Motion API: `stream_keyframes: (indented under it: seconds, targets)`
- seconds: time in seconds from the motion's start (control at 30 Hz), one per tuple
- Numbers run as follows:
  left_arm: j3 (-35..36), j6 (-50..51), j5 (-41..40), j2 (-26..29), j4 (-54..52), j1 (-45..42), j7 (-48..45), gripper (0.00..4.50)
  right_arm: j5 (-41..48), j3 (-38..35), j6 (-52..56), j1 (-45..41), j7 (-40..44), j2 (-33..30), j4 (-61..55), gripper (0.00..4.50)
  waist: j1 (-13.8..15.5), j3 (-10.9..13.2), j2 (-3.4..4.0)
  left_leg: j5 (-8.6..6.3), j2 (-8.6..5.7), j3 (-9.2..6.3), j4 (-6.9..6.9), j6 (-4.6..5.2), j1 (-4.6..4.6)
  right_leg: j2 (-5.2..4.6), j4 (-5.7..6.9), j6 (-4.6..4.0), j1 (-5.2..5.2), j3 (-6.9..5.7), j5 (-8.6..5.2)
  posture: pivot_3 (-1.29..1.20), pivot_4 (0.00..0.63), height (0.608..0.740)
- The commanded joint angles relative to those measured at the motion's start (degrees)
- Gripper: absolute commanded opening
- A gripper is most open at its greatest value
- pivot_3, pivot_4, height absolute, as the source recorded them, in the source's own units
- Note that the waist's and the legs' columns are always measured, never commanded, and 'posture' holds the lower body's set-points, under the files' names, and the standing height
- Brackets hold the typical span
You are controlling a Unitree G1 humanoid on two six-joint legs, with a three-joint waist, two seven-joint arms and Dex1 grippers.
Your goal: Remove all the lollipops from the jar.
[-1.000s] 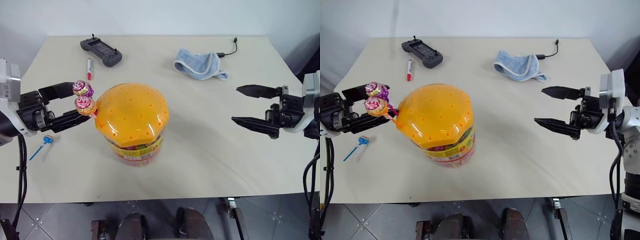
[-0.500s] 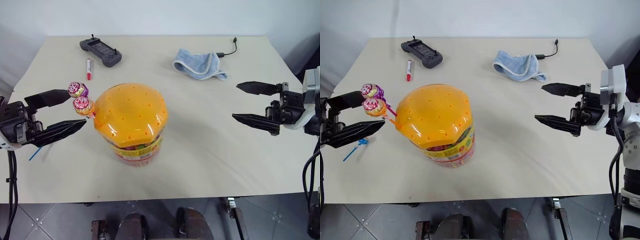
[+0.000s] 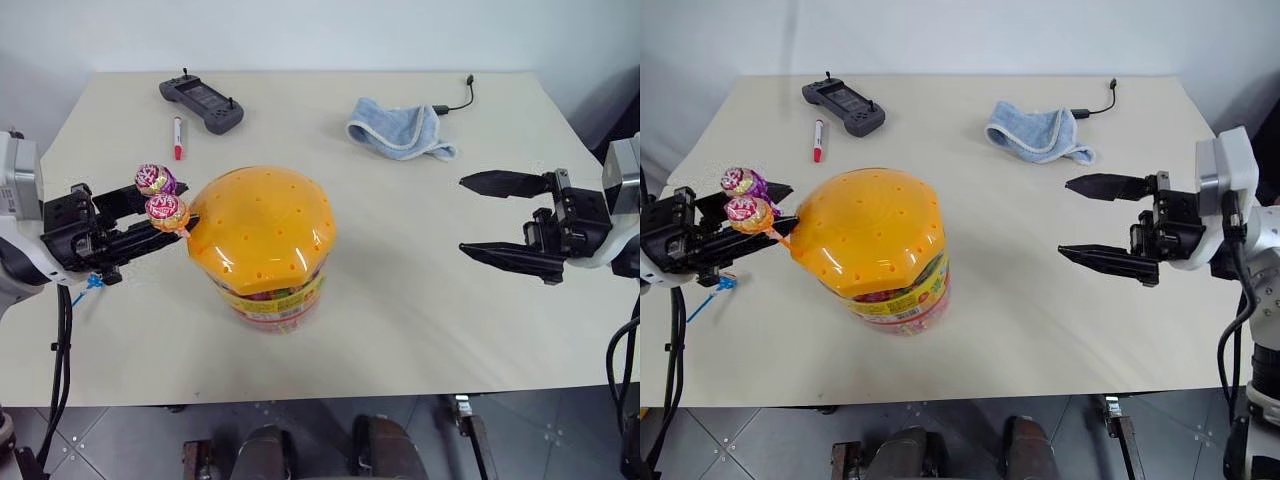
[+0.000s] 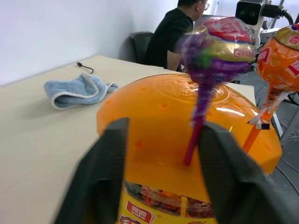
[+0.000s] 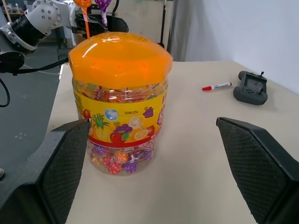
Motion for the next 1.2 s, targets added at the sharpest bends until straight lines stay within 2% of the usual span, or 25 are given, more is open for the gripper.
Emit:
stream_keyframes:
  seconds: [0.03, 0.13, 0.17, 0.4, 0.53, 0.63, 0.87, 1.07, 1.2]
  targets:
    - [0.9, -1.6, -1.0, 0.8, 0.8, -2.4, 0.1, 1.03, 1.6, -2.5, 0.1, 0.2, -1.0, -0.8, -1.8, 4.5, 0.0, 0.0, 0.0, 0.0, 0.0, 0.0, 0.0, 0.0, 0.0, 0.0, 0.0, 0.0, 0.0, 0.0, 0.0, 0.0, 0.15, 0.74]
    - [0.9, -1.8, -1.4, 1.1, 2.0, -5.3, 0.5, 0.06, 1.7, -2.7, 0.1, 0.1, -1.2, -1.2, -1.7, 4.5, 0.1, 0.0, 0.0, 0.0, 0.0, 0.0, 0.02, 0.0, -0.01, 0.0, 0.01, 0.0, 0.0, 0.0, 0.0, 0.0, 0.15, 0.74]
    - [0.9, -1.9, -1.2, 1.4, 2.5, -6.3, 0.5, 0.02, 1.7, -2.7, 0.0, -0.1, -1.2, -1.2, -1.6, 4.5, 0.1, 0.0, -0.01, 0.0, -0.01, 0.0, 0.03, 0.0, 0.0, 0.0, 0.02, 0.0, 0.0, 0.0, 0.0, 0.0, 0.15, 0.74]
    - [0.4, -4.0, -0.5, 1.6, 6.4, -15.1, 2.9, 0.02, 1.4, -2.4, -0.7, -0.9, -1.2, -1.5, -0.5, 4.5, 0.0, 0.0, -0.01, 0.0, -0.01, 0.0, 0.03, 0.0, 0.0, 0.01, 0.01, 0.0, 0.01, -0.01, 0.0, 0.0, 0.15, 0.74]
    - [-1.8, -2.9, 4.8, 3.3, 11.5, -23.1, 13.4, 0.02, 0.6, -1.7, -1.6, -1.9, -1.0, -1.3, 0.9, 4.5, 0.1, 0.0, -0.03, 0.0, -0.02, -0.06, 0.09, 0.0, -0.04, 0.01, 0.02, 0.0, 0.01, -0.05, 0.0, 0.0, 0.15, 0.74]
    - [-4.2, 5.7, 9.0, 5.8, 14.9, -24.3, 24.0, 0.02, 0.4, -1.6, -1.9, -2.2, -0.8, -1.1, 1.2, 4.5, -0.1, 0.0, -0.03, 0.0, -0.02, -0.06, 0.1, 0.01, -0.01, 0.01, 0.04, 0.02, 0.02, -0.04, 0.01, 0.0, 0.15, 0.74]
    - [-11.3, 22.0, 15.0, 9.8, 19.9, -25.1, 33.1, 0.02, 2.2, -1.6, -1.1, -3.0, 0.1, -0.4, 0.7, 4.5, -0.1, 0.0, -0.04, 0.0, -0.02, -0.04, 0.03, 0.0, 0.0, 0.03, 0.04, 0.02, 0.01, -0.04, 0.01, 0.0, 0.15, 0.74]
    - [-20.2, 31.8, 22.0, 7.2, 24.0, -28.5, 38.9, 0.02, 4.7, -1.0, 0.9, -2.1, 0.6, -0.4, -2.5, 4.5, 0.3, 0.0, -0.08, 0.0, -0.04, -0.04, 0.06, 0.0, -0.02, 0.03, 0.05, 0.02, 0.01, -0.06, 0.01, 0.0, 0.15, 0.74]
    - [-27.6, 33.8, 26.6, 4.5, 30.2, -31.7, 38.0, 0.02, 3.8, -0.5, 0.0, -2.0, -0.5, 0.8, -1.9, 4.5, 0.2, 0.0, -0.12, 0.0, -0.05, -0.03, 0.08, 0.0, -0.02, 0.04, 0.07, 0.02, 0.01, -0.07, 0.01, 0.0, 0.15, 0.74]
